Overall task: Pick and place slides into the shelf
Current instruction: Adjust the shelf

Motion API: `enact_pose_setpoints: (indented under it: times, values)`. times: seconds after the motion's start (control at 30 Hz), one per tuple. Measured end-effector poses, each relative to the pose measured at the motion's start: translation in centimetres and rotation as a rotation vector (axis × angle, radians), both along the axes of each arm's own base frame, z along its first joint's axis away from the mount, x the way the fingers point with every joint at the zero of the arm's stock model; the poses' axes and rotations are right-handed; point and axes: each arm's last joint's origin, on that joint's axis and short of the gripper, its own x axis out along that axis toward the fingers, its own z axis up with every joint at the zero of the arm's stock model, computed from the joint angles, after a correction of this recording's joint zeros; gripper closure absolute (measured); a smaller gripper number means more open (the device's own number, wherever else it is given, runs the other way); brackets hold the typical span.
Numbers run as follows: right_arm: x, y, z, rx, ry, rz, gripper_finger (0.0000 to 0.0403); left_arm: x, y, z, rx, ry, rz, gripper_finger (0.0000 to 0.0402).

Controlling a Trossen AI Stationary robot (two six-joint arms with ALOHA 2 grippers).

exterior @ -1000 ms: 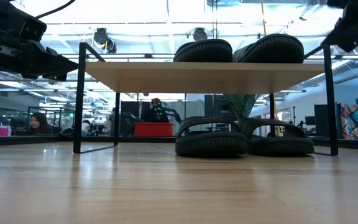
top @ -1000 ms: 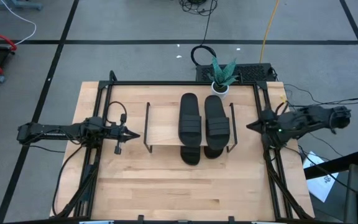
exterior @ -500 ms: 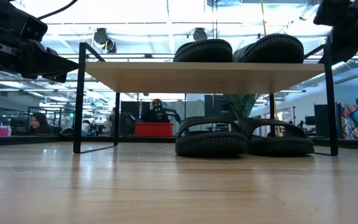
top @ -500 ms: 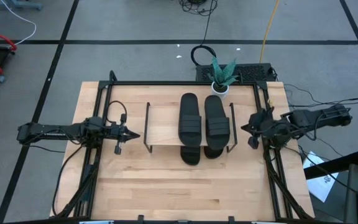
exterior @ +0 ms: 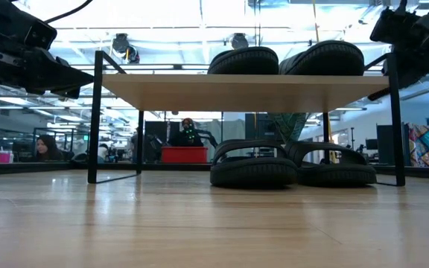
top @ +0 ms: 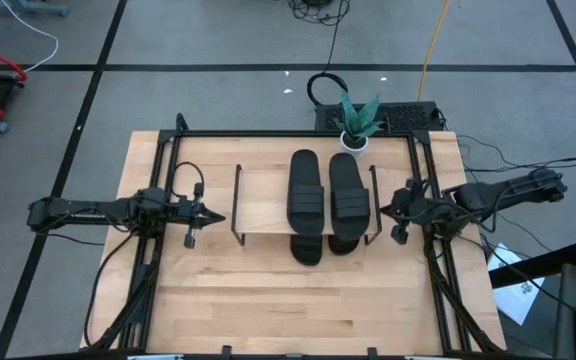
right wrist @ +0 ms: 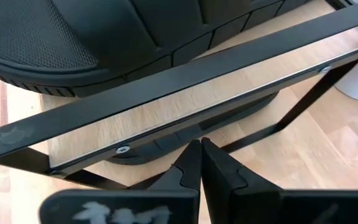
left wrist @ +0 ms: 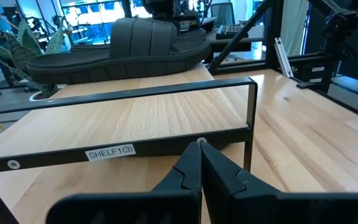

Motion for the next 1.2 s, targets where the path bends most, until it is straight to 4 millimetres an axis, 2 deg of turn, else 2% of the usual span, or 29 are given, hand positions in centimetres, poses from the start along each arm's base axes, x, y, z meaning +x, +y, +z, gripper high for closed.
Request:
enact_pose_setpoints:
  times: [0.17, 0.73, 1.2]
  values:
    - [0.5, 0.2, -0.8, 0.015, -0.027, 0.033, 0.0403, 0.0, 0.0, 0.0, 0.000, 0.000, 0.001, 0.0396]
    - [1.6, 0.5, -0.9, 0.029, -0.053, 0.092, 0.0403, 0.0, 0.1, 0.0, -0.004, 0.001, 0.025, 0.0396]
    - [3.1, -0.5, -1.2, 0.049, -0.039, 0.087, 0.0403, 0.0, 0.1, -0.1, -0.038, 0.011, 0.029, 0.0396]
